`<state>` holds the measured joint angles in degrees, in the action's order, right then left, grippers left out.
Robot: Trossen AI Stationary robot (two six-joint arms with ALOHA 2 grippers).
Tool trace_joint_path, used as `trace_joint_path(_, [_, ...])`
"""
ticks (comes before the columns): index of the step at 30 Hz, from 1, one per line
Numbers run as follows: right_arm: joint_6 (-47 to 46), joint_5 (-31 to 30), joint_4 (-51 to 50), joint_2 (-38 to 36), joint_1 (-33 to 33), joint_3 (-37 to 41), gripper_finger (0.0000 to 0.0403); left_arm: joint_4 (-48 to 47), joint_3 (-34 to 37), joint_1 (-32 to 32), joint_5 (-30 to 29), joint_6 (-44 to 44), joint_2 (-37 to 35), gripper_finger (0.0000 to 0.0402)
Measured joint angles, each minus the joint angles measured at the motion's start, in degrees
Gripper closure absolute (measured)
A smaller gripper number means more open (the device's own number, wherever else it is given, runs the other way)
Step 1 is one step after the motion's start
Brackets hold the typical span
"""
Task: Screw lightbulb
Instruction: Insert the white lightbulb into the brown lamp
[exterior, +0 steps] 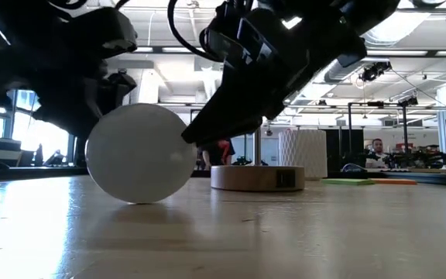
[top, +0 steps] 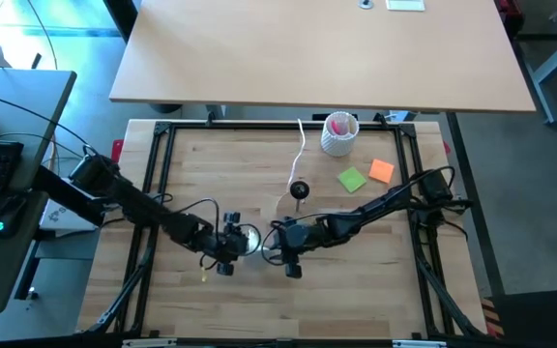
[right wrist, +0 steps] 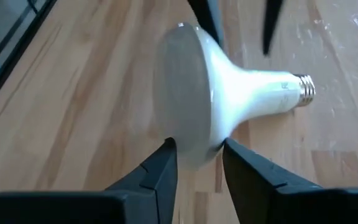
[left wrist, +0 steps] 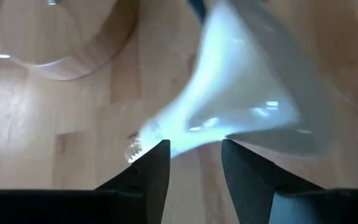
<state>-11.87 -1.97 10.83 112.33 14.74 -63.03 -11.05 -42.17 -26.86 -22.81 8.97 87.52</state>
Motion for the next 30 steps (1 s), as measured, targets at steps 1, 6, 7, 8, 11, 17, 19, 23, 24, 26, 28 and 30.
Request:
trace_joint_path(1, [-0.04,0.01,-0.23,0.0,0.03,0.01,0.0283,-0.81,0.0,-0.38,0.06,0.02,-0.18,0.0264])
trace_joint_path(6, [1.98,0.31,-2.79,-0.13,0.88,-1.49,0.0274,-8.48,0.02,-2.02,-1.91,4.31,-0.72,0.0264])
trace_joint_path(7, [2.43,0.76,-4.57,-0.12,1.05,-2.77,0.027,-10.13,0.02,-2.26,-2.46,5.82,-0.95,0.0264])
trace_joint_path(8, [2.74,1.08,-6.7,-0.15,1.28,-4.22,0.0264,-11.93,0.02,-2.6,-3.09,7.38,-1.2,0.0264])
trace_joint_path(11, [2.73,1.18,-12.7,-0.15,2.21,-8.81,0.0243,-17.28,0.02,-3.54,-4.79,12.73,-1.92,0.0264])
trace_joint_path(17, [4.55,9.19,-14.96,-0.13,4.2,-14.17,0.0227,-23.46,0.02,-6.24,-8.35,20.28,-4.44,0.0264])
trace_joint_path(19, [8.56,7.48,-16.5,-0.09,4.89,-16.07,0.0227,-24.01,0.02,-7.03,-9.79,21.1,-5.33,0.0264])
trace_joint_path(23, [14.95,-3.74,-28.85,-0.09,4.22,-22.86,0.0223,-24.37,0.02,-8.13,-10.8,21.89,-6.47,0.0264])
trace_joint_path(24, [16.55,-5.88,-32.05,-0.09,3.47,-24.73,0.0221,-24.55,0.02,-8.3,-10.83,21.92,-6.73,0.0264])
trace_joint_path(26, [19.58,-7.17,-35.74,-0.15,1.71,-26.86,0.0215,-25.1,0.02,-8.56,-10.86,22.16,-6.9,0.0264])
trace_joint_path(28, [21.69,-7.02,-38.38,-0.15,-0.26,-27.54,0.0206,-25.28,0.02,-8.58,-10.86,22.5,-6.9,0.0264])
trace_joint_path(30, [22.77,-5.61,-40.58,0.12,-1.96,-27.64,0.0199,-25.35,0.02,-8.58,-10.85,23.02,-6.89,0.0264])
